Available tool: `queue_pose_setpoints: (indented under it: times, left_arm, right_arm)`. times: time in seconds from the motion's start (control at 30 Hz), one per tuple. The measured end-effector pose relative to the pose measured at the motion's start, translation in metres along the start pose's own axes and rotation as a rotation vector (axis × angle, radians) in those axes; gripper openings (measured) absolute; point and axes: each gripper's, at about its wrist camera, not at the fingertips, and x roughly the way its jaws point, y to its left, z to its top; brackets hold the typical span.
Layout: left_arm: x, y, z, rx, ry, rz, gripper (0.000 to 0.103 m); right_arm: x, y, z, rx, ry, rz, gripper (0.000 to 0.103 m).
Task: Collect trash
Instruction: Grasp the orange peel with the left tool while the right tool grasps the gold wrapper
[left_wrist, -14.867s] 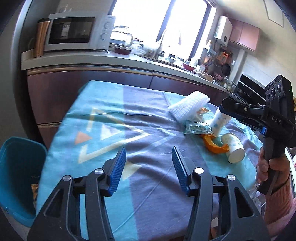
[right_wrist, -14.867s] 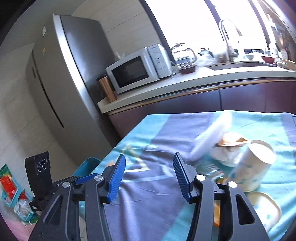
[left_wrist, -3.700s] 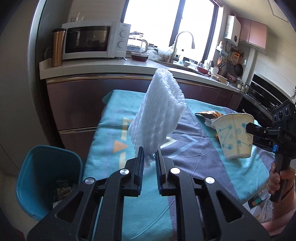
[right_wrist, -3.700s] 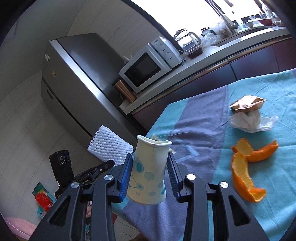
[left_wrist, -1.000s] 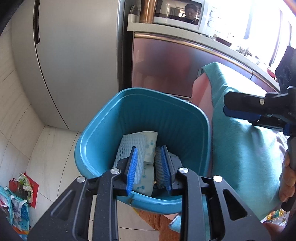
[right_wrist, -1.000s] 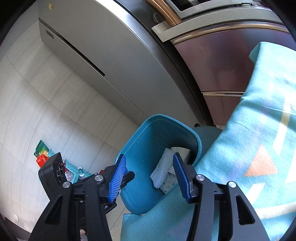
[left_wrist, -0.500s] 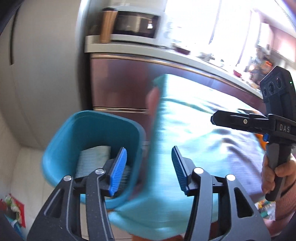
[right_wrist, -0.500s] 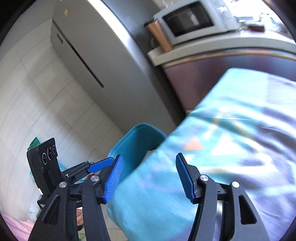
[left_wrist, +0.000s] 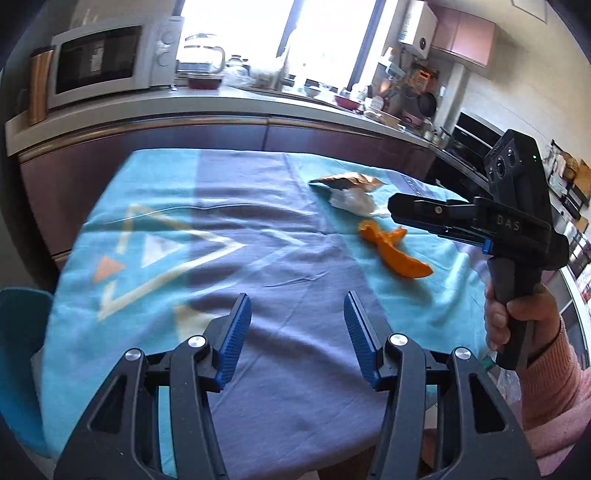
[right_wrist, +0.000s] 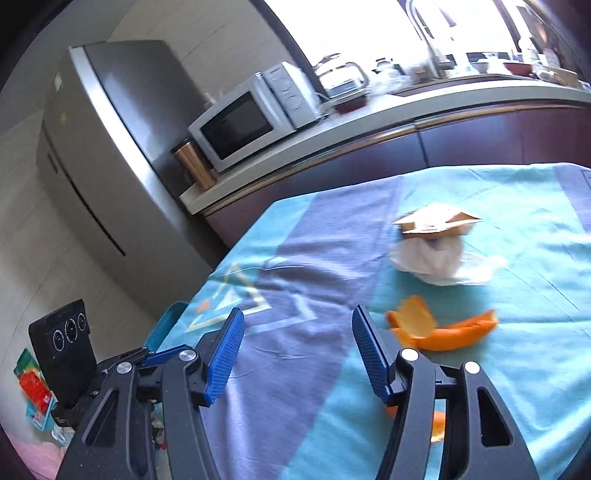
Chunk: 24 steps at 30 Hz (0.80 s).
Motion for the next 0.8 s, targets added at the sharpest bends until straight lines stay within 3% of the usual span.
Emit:
queue_pose_setpoints:
  times: [0.27, 0.4, 0.57, 0.8]
  left_arm:
    - [0.059, -0.056, 0.021, 0.033, 0.088, -0.146, 0.052]
    - [0.083, -0.071, 0.029, 0.027, 0.126, -0.178, 0.052]
    - [0.102, -0.082, 0.037, 0.021, 0.157, -0.187, 0.052]
    - [0.118, -0.088, 0.045, 0.010, 0.186, -0.180, 0.052]
  right_arm:
    - [-0.028, -0.067, 0.015, 0.056, -0.072, -0.116, 0.060]
    - [-0.019, -0.086, 0.033, 0.081, -0.082, -0.105, 0.060]
    - [0.002, -0.105, 0.056, 0.139, -0.069, -0.075, 0.068]
    - [0.033, -0.124, 0.072, 0.225, 0.001, -0.028, 0.068]
